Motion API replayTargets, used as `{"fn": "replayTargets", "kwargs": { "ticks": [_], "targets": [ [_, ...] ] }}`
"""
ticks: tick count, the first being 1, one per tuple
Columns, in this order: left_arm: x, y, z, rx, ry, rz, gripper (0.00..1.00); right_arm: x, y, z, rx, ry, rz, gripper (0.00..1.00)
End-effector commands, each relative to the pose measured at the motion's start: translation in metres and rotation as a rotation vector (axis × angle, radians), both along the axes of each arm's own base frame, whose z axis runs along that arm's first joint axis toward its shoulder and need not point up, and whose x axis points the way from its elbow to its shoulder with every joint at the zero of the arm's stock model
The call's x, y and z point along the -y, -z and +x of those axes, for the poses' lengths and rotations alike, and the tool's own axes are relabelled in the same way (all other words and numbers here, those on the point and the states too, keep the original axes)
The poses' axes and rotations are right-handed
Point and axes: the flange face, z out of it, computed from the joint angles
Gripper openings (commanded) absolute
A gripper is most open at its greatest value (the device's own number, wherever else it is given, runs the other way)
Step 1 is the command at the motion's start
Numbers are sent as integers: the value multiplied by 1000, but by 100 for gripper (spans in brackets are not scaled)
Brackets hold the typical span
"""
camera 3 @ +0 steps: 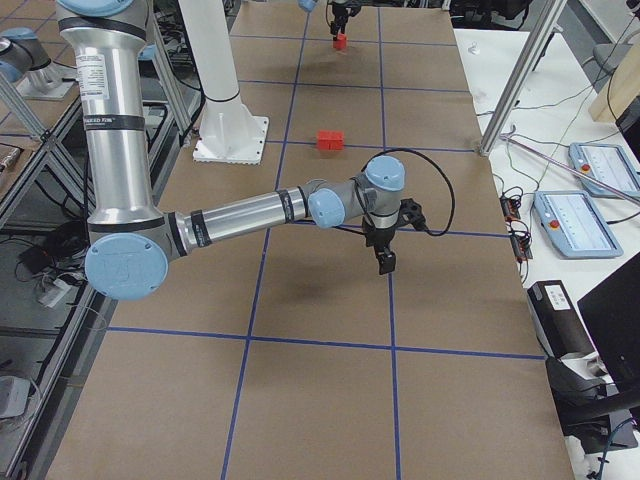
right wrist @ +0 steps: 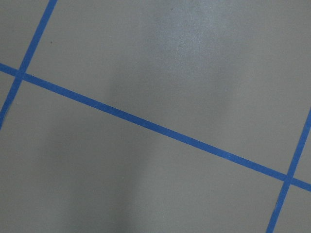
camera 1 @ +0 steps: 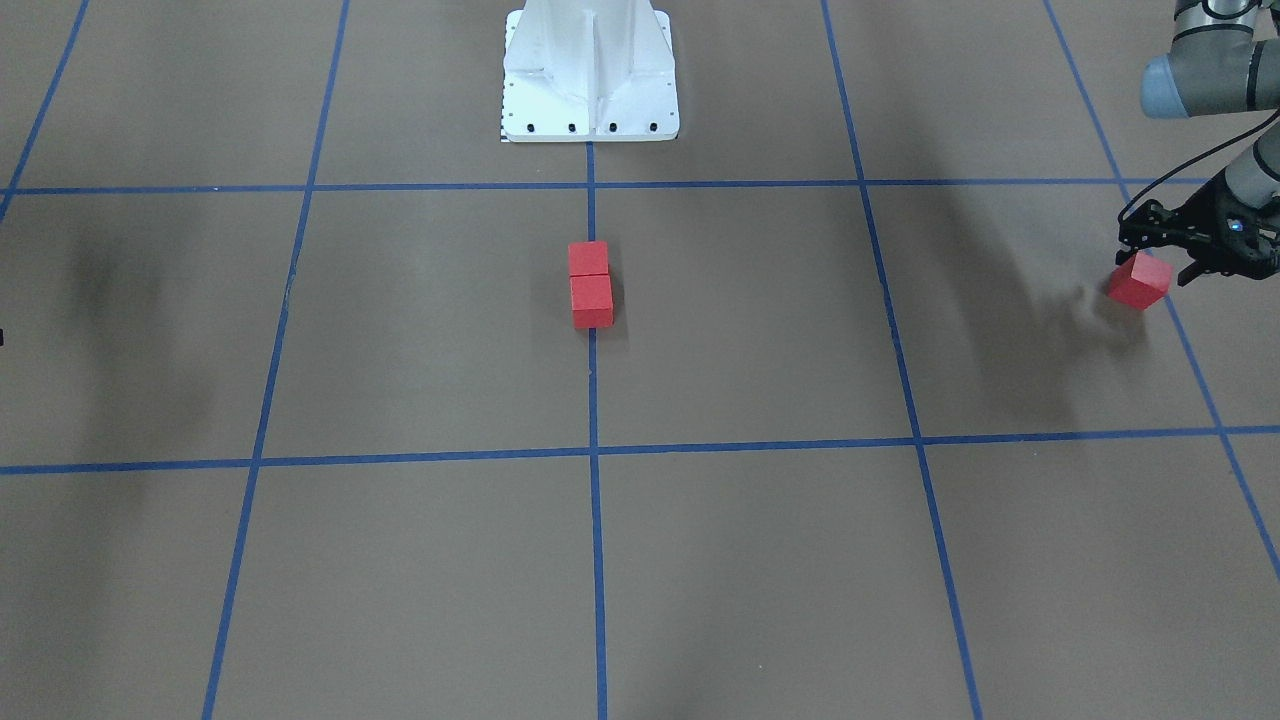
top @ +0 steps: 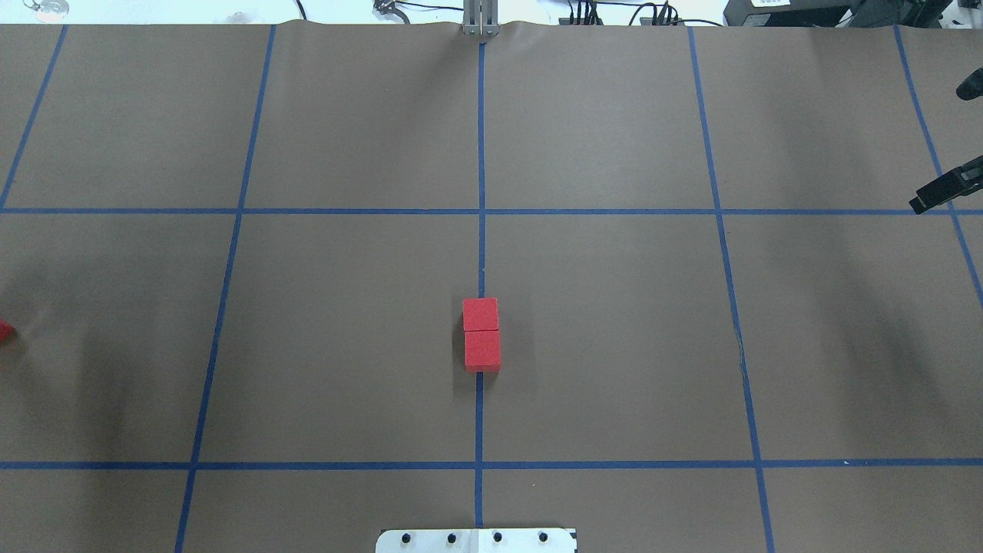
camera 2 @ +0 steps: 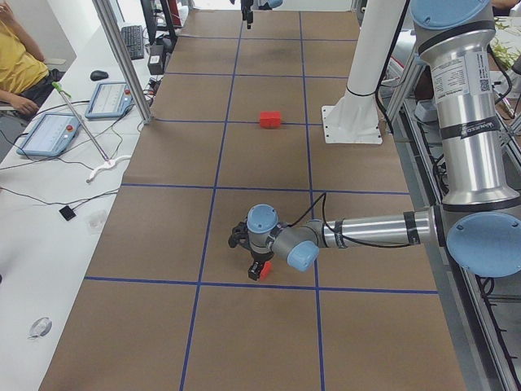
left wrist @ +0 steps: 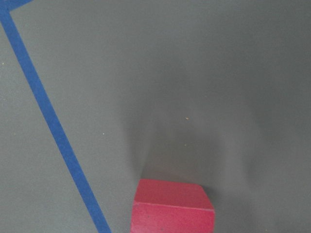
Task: Form red blocks into L shape at center
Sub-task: 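Reach the left gripper toward the red cube at the table edge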
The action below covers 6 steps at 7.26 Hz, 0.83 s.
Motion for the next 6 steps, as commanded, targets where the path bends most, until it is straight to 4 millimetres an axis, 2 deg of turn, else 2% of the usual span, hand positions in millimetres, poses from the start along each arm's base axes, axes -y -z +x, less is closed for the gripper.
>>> {"fn": "replayTargets", "kwargs": {
  "ticks": [1,2,3,4,5,6],
  "targets": [
    [3,2,2,-3,-2,6,35,0,0,0,0,0,-1,100],
    [3,3,2,-3,-2,7,31,0,0,0,0,0,-1,100],
    [5,4,3,-5,-2,10,30,0,0,0,0,0,-1,100],
    [7,10,4,-12,-2,20,25,0,0,0,0,0,1,100],
    [17,28,11,-41,-10,38,16,0,0,0,0,0,1,100],
    [34,53,21,-99,-29,60,12,0,0,0,0,0,1,100]
  ]
}}
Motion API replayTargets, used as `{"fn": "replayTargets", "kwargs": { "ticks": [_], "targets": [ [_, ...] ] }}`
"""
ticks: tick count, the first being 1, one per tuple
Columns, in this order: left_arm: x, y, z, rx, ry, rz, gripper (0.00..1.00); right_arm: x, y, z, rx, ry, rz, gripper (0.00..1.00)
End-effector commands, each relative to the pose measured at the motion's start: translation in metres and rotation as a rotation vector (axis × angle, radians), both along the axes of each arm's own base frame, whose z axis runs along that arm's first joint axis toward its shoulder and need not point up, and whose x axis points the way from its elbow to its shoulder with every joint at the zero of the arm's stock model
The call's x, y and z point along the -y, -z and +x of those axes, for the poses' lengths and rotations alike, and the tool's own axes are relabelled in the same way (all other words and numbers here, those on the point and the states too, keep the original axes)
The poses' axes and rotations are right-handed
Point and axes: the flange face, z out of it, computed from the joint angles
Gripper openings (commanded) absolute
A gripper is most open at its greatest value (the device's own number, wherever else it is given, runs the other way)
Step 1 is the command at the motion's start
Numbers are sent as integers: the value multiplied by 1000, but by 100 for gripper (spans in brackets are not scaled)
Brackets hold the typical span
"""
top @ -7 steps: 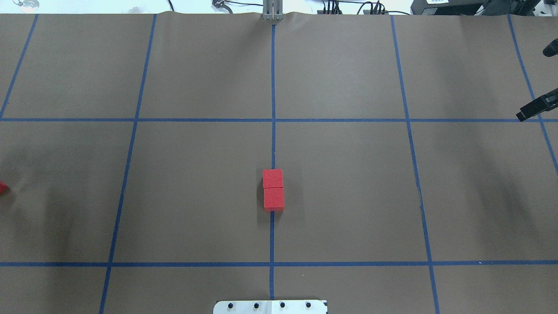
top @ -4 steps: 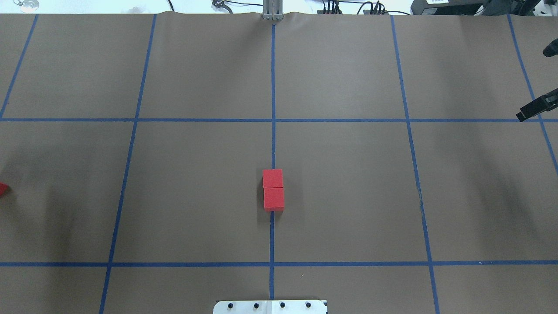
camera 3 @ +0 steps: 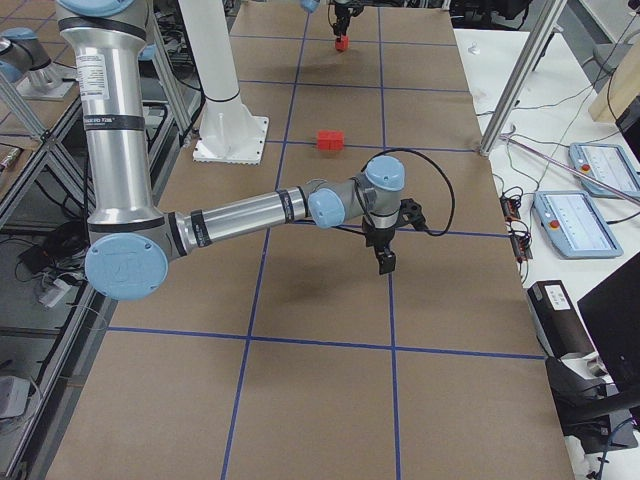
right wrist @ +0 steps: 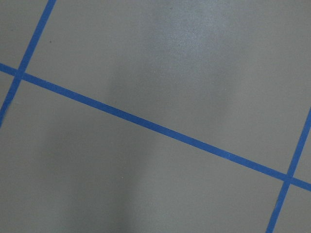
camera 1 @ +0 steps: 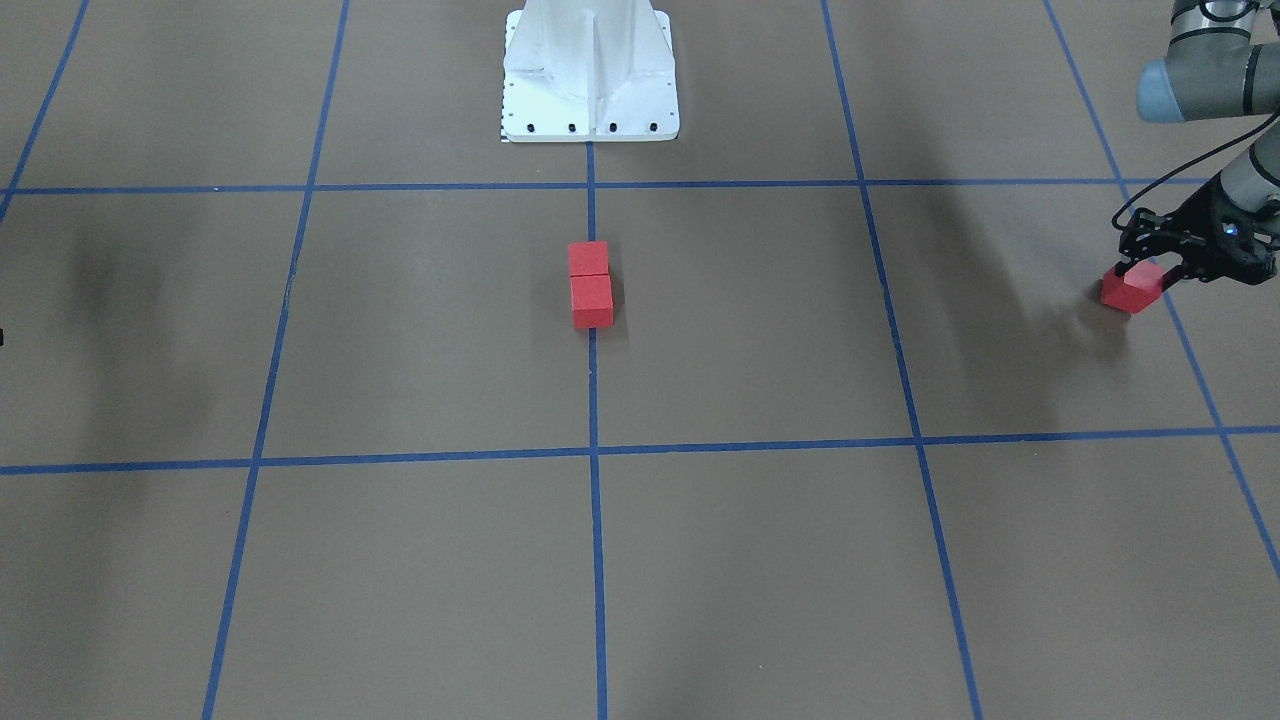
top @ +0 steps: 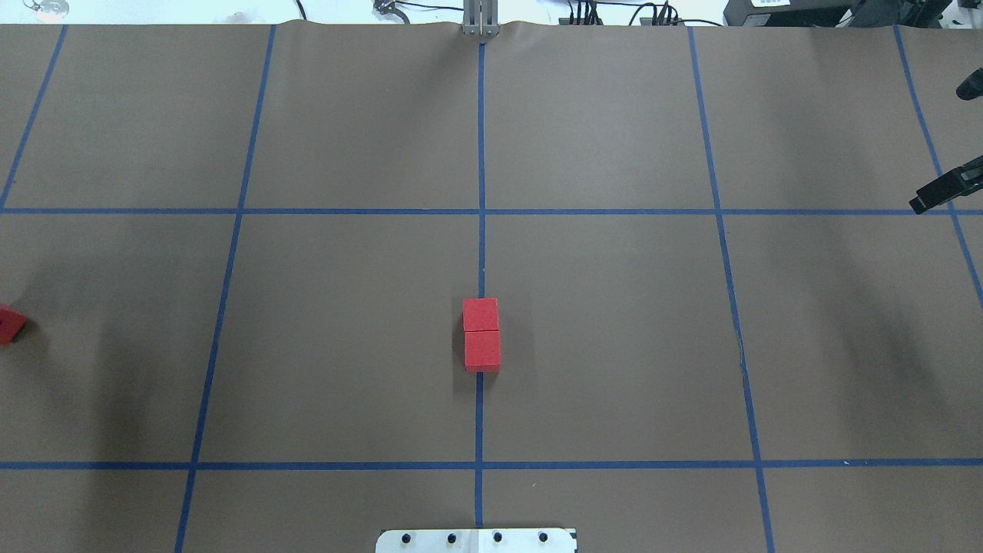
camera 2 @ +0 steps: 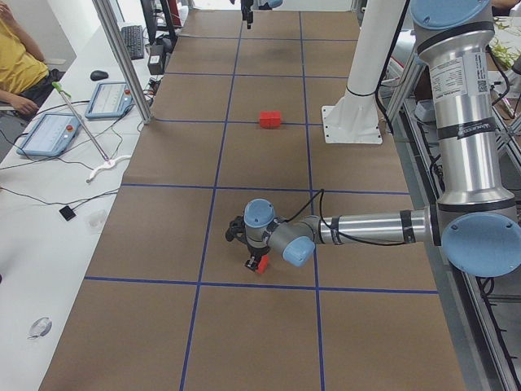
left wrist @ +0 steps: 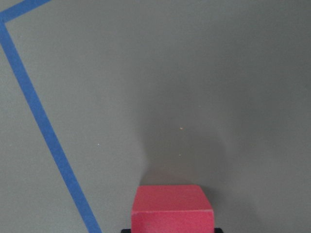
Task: Form red blocks into L shape at center
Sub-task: 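Reach the left gripper toward the red cube at the table edge, then grasp the red cube at the table edge with the left gripper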
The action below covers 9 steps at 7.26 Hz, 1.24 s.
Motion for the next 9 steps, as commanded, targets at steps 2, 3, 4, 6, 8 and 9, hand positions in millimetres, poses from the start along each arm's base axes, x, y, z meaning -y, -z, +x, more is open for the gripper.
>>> {"fn": "replayTargets", "kwargs": {
  "ticks": [2,3,4,6,8,9],
  "targets": [
    [68,88,38,-111,-24,136,0,0,2,0,2,0,5,100],
    [87,116,49,-128,-27,172,0,0,2,0,2,0,5,100],
    [103,146,59,-150,-31,215,0,0,2,0,1,0,3,100],
    [127,200,85,-190,-52,289,0,0,0,0,0,0,0,100],
    [152,252,121,-173,-81,254,0,1,-1,0,-2,-1,-1,100],
    [144,274,159,-190,-137,275,0,1,-1,0,-2,-1,-1,100]
  ]
}}
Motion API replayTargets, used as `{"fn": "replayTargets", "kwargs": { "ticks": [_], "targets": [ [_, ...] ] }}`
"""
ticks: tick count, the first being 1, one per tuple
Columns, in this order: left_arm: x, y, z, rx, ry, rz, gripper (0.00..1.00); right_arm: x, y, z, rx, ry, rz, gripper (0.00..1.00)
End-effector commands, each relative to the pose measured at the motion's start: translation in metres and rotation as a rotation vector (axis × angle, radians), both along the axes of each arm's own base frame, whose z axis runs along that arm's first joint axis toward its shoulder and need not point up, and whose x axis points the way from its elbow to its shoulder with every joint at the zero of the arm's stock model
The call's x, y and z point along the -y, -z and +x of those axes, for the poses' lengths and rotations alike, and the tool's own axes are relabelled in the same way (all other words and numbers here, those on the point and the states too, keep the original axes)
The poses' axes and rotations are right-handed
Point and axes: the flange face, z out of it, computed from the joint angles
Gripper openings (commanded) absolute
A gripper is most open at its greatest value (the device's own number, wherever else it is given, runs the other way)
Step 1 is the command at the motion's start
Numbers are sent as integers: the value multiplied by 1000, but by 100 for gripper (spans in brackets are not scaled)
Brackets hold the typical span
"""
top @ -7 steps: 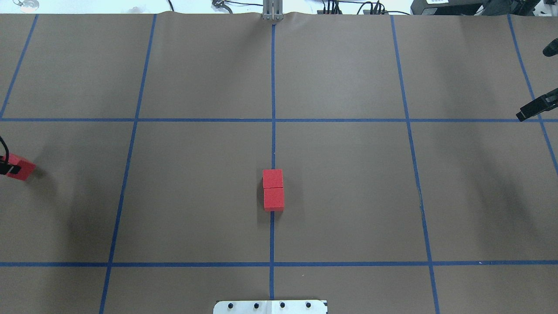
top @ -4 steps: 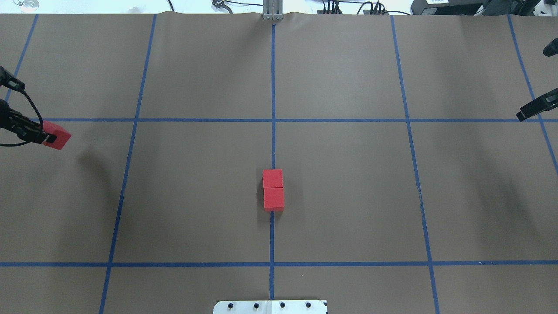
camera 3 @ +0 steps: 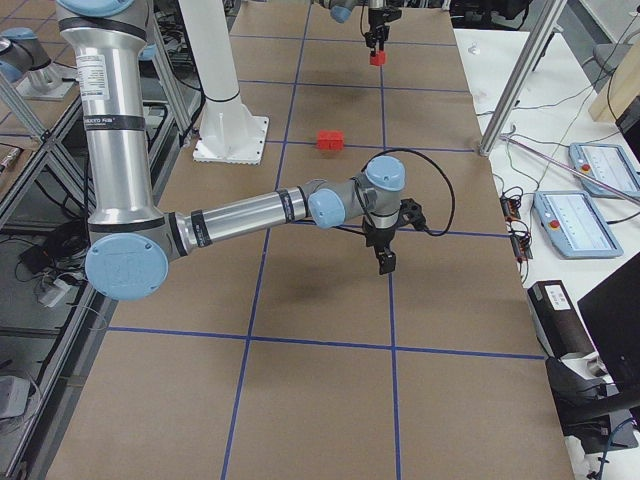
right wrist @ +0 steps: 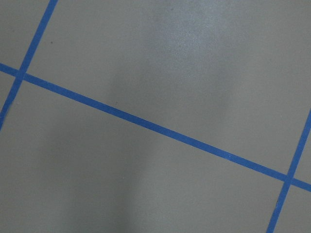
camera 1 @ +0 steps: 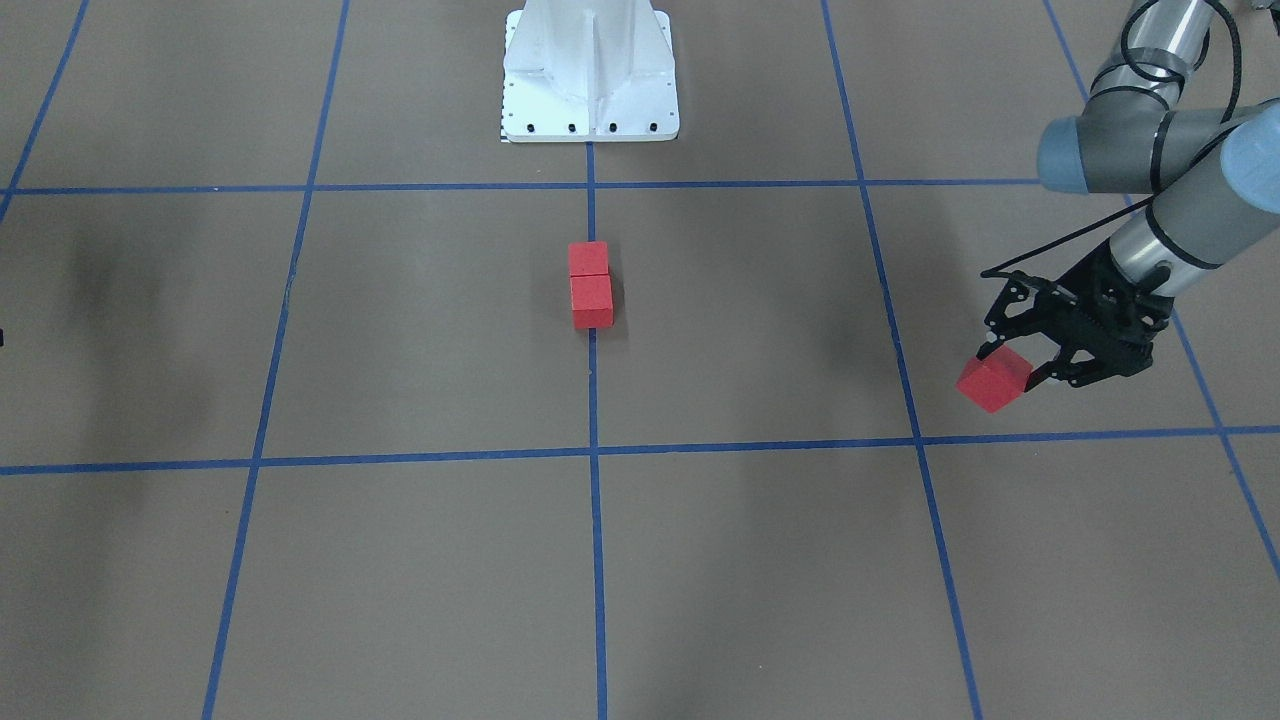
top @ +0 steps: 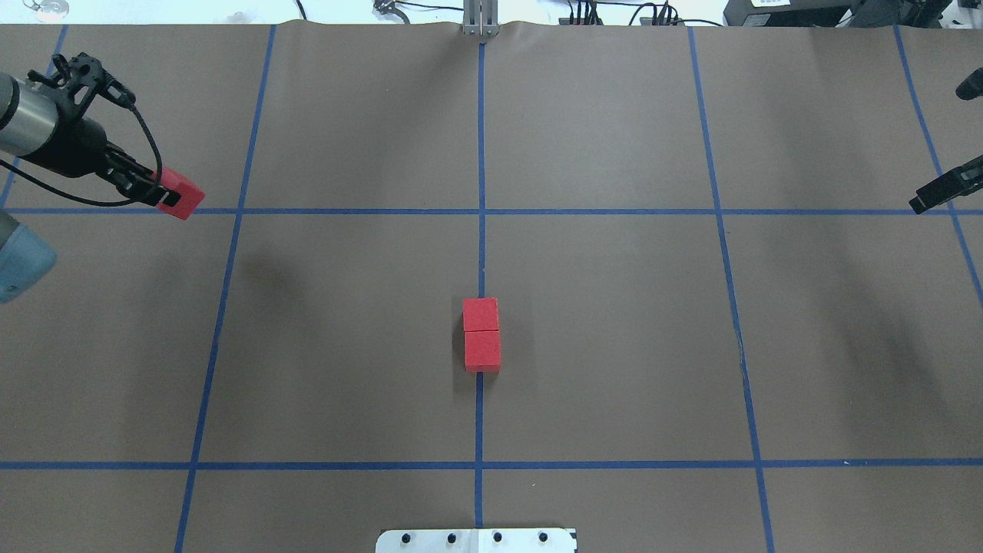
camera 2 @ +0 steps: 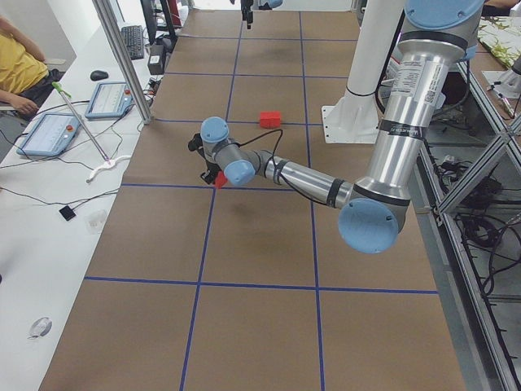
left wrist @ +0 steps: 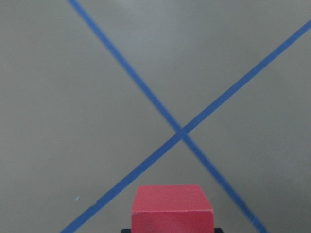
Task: Form red blocks into L shape at center
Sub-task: 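Grasp the red cube at the table edge with the left gripper, then carry the red cube with the left gripper toward the center pair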
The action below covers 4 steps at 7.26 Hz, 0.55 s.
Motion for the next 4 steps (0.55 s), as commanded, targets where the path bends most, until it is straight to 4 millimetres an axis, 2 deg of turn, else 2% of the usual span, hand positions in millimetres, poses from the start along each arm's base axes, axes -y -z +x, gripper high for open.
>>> {"fn": "replayTargets", "kwargs": {
  "ticks": [1,2,3,4],
  "targets": [
    [-1,51,54,-20,-68,44,0,0,-1,0,-1,0,-2,100],
    [-2,75,74,-26,-77,100,0,0,-1,0,-1,-1,-3,100],
    [-2,88,83,-29,-74,127,0,0,-1,0,-2,-2,-2,100],
    [-5,89,81,-43,-83,164,0,1,-2,0,-3,-2,-4,100]
  ]
}}
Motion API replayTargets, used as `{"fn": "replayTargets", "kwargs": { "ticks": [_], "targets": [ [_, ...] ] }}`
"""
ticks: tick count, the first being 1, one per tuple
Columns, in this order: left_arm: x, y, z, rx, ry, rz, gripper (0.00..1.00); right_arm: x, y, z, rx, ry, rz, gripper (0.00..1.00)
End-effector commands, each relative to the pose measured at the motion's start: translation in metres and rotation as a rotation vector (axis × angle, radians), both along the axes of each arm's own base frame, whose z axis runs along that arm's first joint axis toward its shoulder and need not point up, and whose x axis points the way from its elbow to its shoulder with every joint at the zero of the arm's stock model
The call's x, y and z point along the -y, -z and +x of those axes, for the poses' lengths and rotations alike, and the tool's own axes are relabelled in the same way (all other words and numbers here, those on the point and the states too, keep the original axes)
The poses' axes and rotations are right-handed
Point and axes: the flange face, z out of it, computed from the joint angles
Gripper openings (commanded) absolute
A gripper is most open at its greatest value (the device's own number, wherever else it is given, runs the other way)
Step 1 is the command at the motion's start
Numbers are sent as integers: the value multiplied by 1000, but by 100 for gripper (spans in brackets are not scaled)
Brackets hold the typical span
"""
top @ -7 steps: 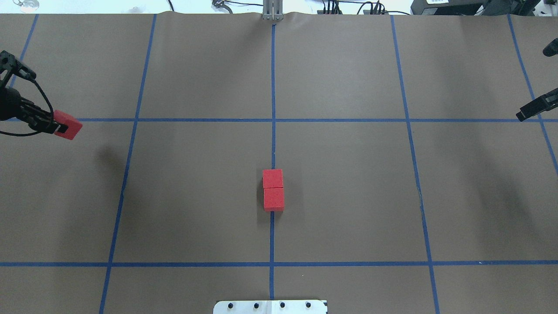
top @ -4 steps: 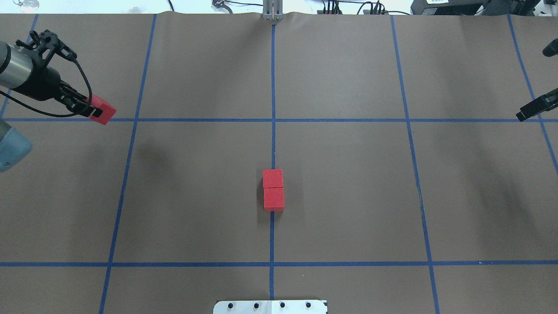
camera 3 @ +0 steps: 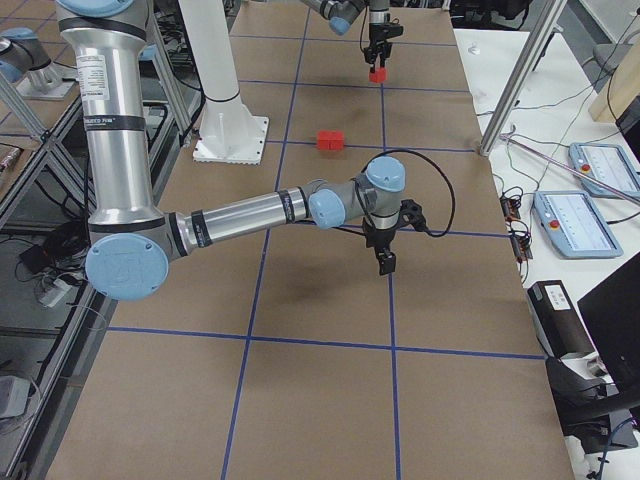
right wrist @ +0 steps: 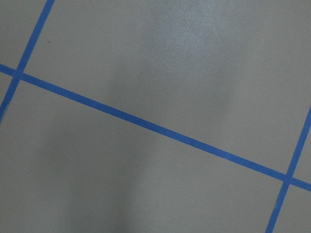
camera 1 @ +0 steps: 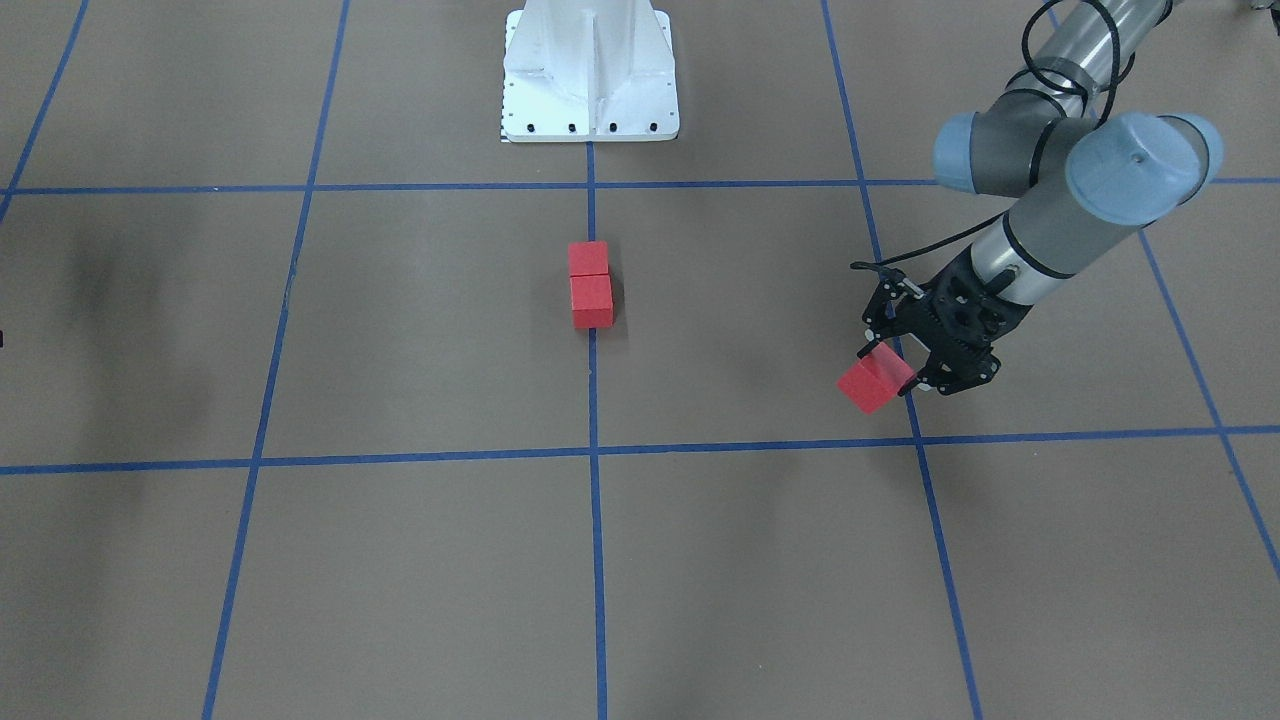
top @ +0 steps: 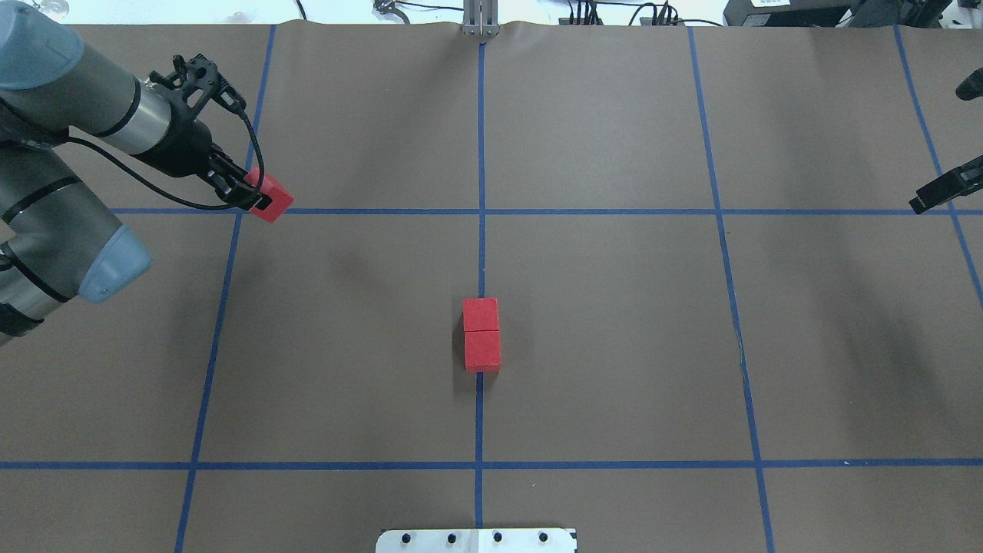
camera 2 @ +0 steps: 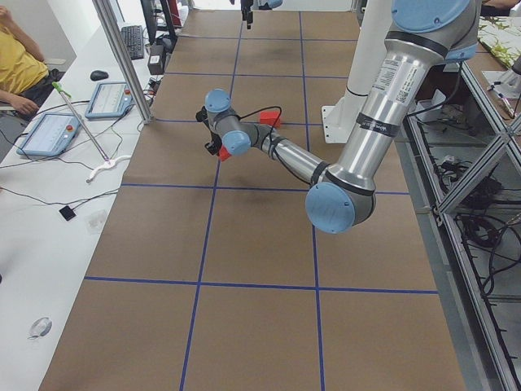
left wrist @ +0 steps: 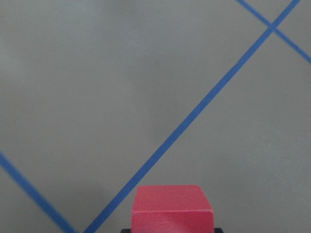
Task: Form red blocks into L shape at center
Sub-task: 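Carry the red cube with the left gripper toward the center pair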
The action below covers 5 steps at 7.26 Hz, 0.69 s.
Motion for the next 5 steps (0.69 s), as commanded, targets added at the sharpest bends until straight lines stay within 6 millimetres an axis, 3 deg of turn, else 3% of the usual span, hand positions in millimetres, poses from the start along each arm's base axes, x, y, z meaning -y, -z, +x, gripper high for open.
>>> {"fn": "replayTargets", "kwargs": {
  "ticks": [1,3,5],
  "targets": [
    [-5,17,-1,-32,13,74,0,0,-1,0,-3,-1,-2,100],
    [-6,36,-15,18,152,237,0,0,-1,0,-3,-1,-2,100],
    [-3,36,-16,121,48,373,0,1,-1,0,-6,-3,1,100]
  ]
}}
